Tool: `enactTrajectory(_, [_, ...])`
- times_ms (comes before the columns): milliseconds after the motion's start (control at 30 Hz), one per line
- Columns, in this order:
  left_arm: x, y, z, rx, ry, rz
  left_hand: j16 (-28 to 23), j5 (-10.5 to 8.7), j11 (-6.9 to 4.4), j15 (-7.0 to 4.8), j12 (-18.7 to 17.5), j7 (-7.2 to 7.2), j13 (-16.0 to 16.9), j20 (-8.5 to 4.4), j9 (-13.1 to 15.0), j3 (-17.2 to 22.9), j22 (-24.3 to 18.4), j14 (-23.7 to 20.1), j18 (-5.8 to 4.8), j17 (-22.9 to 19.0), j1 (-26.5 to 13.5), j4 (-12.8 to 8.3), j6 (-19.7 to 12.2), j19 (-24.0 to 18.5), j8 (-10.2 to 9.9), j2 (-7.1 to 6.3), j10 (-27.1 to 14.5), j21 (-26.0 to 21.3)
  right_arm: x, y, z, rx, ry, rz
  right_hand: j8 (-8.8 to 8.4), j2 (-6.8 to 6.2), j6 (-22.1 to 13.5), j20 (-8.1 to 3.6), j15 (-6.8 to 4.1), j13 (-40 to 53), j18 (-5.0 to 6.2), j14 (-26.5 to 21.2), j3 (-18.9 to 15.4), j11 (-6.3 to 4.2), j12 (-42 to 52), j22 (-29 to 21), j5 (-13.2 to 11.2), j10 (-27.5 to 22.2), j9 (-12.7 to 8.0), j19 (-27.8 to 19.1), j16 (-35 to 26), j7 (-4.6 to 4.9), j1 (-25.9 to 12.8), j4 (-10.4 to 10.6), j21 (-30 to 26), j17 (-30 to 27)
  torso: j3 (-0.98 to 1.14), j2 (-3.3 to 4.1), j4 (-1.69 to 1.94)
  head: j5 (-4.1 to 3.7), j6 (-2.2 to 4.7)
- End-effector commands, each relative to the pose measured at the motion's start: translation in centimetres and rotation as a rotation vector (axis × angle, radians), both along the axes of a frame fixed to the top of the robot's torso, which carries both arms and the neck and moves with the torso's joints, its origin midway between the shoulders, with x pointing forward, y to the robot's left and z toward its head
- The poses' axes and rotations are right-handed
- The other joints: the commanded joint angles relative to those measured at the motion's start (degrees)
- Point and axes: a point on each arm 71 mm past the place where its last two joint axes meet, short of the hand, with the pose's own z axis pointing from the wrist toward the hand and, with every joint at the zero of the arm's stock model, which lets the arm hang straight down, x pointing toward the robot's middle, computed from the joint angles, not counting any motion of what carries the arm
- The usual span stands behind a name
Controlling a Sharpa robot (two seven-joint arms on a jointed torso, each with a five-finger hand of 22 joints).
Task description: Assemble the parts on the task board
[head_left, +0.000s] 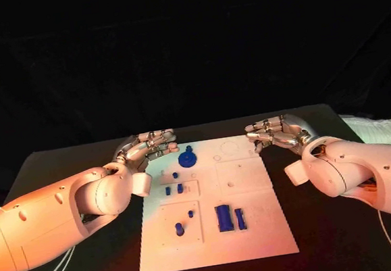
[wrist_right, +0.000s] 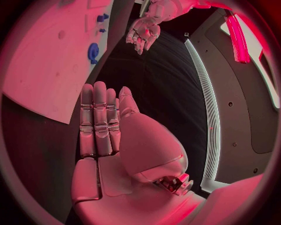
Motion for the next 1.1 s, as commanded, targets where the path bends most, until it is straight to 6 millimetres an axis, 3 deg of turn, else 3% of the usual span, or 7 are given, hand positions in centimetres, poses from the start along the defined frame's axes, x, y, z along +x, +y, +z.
enactTrajectory(33, [0.8, 0.7, 0.0, 0.001, -0.048, 0.102, -3.62, 0.2, 0.4, 0.87, -1.51, 0.37, -0.07, 0.95, -0.1, 0.38, -2.55, -0.71, 0.51, -1.43, -0.02, 0.07, -0.27, -1.89, -0.72, -0.21, 0.21, -2.63, 0.9, -0.1, 0.1, 0.162, -0.03, -0.002, -0.13, 0.79, -0.45, 1.76, 1.12, -7.22, -0.16, -1.25, -1.25, 0.87, -4.02, -3.53, -0.07, 1.5, -2.19, -1.0, -8.95, 0.41, 0.82, -0.22, -4.95, -6.01, -0.17, -1.47, -0.38, 0.29, 1.61])
enactTrajectory(433, [2.5, 0.6, -0.7, 0.039, -0.069, 0.212, -10.16, 0.25, 1.29, 2.32, -4.19, 0.72, -0.07, 2.96, -0.07, -0.45, -8.72, -1.39, 0.83, -4.53, -0.2, 0.28, -1.31, -4.25, -2.54, -0.37, -1.07, -7.47, 3.4, -0.3, -1.0, 0.162, -0.068, 0.016, 0.15, 3.48, -1.17, 2.76, 2.59, -23.14, 0.45, 4.01, -4.13, 1.94, -7.1, -13.1, 0.47, 1.49, -9.76, 6.94, -21.98, 1.11, -1.07, -4.97, -14.7, -19.07, 0.3, -3.13, -0.27, 0.45, 4.44])
enactTrajectory(467, [2.4, 0.5, -0.8, 0.04, -0.041, 0.164, -12.94, -3.55, -1.45, -0.01, -7.9, -2.67, -3.6, -1.57, -3.85, -7.27, -17.66, -19.16, -2.94, -6.35, -23.78, -0.41, -18.75, -17.92, -6.59, 1.51, -19.47, -9.07, 3.4, -0.7, -1.2, 0.122, -0.041, -0.042, -3.44, -0.53, -17.79, -0.46, -2.68, -26.72, -3.06, -16.73, 1.3, -0.56, -10.88, -19.29, -1.6, -18.06, -11.85, -10.36, -27.22, -2.26, -28.25, -4.16, -20.05, -21.63, 0.13, -2.7, -0.34, 0.47, 4.06])
enactTrajectory(567, [2.3, 0.4, -0.8, 0.045, -0.043, 0.166, -13.6, -3.55, -1.82, -0.41, -7.9, -3.13, -3.6, -2.16, -3.85, -8.54, -19.23, -21.72, -2.94, -6.71, -27.57, -0.41, -21.6, -19.8, -6.59, 5.58, -22.59, -13.19, 3.3, -0.6, -1.2, 0.125, -0.043, -0.046, -3.44, -0.78, -20.5, -1.11, -2.68, -26.72, -3.05, -19.72, 2.14, -0.82, -10.88, -20.64, -1.71, -21.16, -12.4, -12.61, -27.22, -2.81, -32.84, -4.16, -21.15, -22.35, 0.17, -2.83, -0.08, 0.33, 4.15])
enactTrajectory(1033, [-0.7, -3.0, -0.6, 0.182, -0.128, 0.234, -20.08, -3.55, -7.75, -5.57, -7.9, -6.19, -3.6, -6.27, -3.85, -15.05, -27.6, -37.95, -4.81, -10.76, -49.41, -0.41, -37.82, -32.24, -6.59, 5.58, -39.85, -13.19, -0.2, 2.1, -0.4, 0.2, -0.066, -0.188, -3.44, -4.28, -35.9, -4.2, -2.68, -26.72, -5.24, -38.76, 7.26, -5.95, -10.88, -26.55, -6.1, -39.21, -17.22, -28.42, -27.22, -5.99, -58.16, -4.16, -26.24, -28.27, 1.06, -5.55, 5.21, -2.47, 6.06])
enactTrajectory(1067, [-0.9, -3.3, -0.5, 0.192, -0.136, 0.239, -20.08, -3.55, -7.75, -5.57, -7.9, -10.32, -3.6, -6.5, -3.85, -15.43, -28.06, -38.86, -5.29, -10.76, -50.63, -0.41, -38.73, -32.91, -6.59, 5.58, -40.8, -13.19, -0.5, 2.3, -0.3, 0.203, -0.066, -0.198, -3.44, -4.47, -36.75, -8.33, -2.68, -26.72, -5.43, -39.82, 7.56, -5.95, -10.88, -26.88, -6.1, -40.22, -17.22, -29.3, -27.22, -6.17, -59.57, -4.16, -26.51, -28.27, 1.08, -5.61, 5.33, -2.53, 6.1])
enactTrajectory(1100, [-1.2, -3.5, -0.5, 0.2, -0.144, 0.244, -20.08, -3.55, -7.75, -5.57, -7.9, -10.32, -3.6, -6.7, -3.85, -15.75, -28.48, -39.67, -5.43, -10.76, -51.71, -0.41, -39.52, -33.54, -6.59, 5.58, -41.66, -13.19, -0.8, 2.5, -0.3, 0.206, -0.065, -0.208, -3.44, -4.66, -37.57, -8.33, -2.68, -26.72, -5.86, -40.83, 7.82, -5.95, -10.88, -27.2, -6.1, -41.17, -17.22, -30.12, -27.22, -10.19, -60.9, -4.16, -26.79, -28.27, 1.09, -5.64, 5.39, -2.56, 6.12])
